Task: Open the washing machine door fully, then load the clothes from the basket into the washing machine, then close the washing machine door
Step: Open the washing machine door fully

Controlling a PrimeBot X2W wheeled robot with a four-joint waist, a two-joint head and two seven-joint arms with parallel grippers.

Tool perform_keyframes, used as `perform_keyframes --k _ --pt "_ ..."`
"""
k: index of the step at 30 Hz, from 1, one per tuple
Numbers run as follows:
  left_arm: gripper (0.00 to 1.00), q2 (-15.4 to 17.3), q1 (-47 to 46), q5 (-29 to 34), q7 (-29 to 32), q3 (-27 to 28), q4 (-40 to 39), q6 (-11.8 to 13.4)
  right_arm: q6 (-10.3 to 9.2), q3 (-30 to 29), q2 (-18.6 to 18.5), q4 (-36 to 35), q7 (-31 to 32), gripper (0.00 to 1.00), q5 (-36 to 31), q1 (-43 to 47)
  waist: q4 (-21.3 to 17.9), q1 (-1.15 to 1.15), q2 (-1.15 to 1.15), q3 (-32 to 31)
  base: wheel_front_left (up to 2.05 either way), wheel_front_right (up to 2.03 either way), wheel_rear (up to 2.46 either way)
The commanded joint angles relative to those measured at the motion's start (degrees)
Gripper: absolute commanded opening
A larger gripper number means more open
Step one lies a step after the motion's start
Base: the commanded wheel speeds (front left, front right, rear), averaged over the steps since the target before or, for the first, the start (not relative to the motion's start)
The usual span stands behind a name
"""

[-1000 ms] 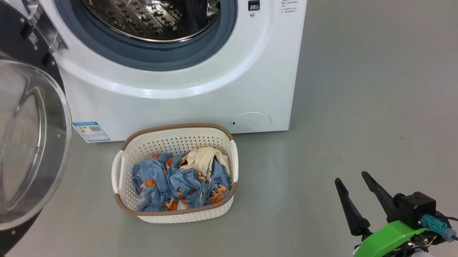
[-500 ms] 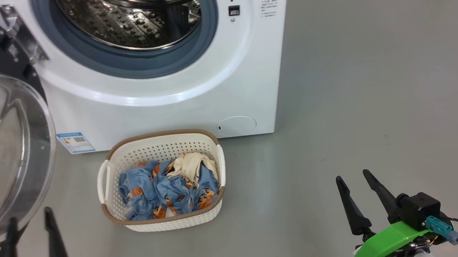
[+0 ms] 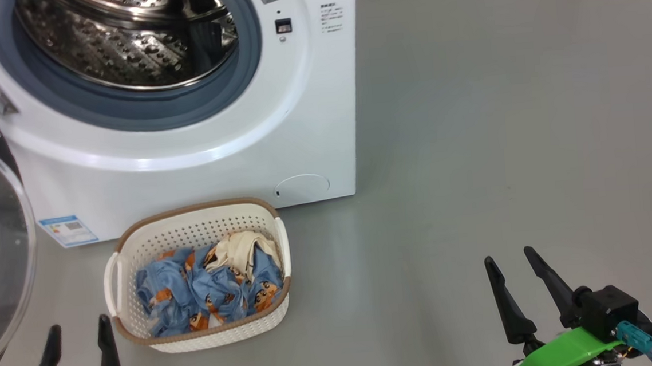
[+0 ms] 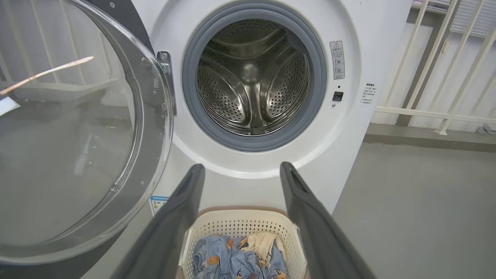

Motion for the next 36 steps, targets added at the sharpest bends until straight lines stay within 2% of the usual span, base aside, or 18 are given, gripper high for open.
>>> perform_keyframes --k 1,12,36 --pt "1.0 1.1 -0.4 0.3 -0.3 1.4 -1.5 -0.2 0.09 1.3 0.0 -2.1 -0.7 1.0 -0.3 0.1 -1.0 0.0 0.0 -0.9 0.0 0.0 0.0" --pt "1.0 1.3 1.5 2.0 -0.3 1.2 -0.7 -0.2 0.09 0.9 0.0 -4.7 -0.7 1.0 -0.8 1.8 -1.0 0.0 0.0 -2.8 0.0 0.0 0.0" --pt "1.0 1.7 1.0 2.3 -0.3 1.7 0.0 -0.2 0.09 1.0 0.0 -4.3 -0.7 1.0 -0.7 1.9 0.4 0.0 0.0 -3.3 0.0 0.0 0.0"
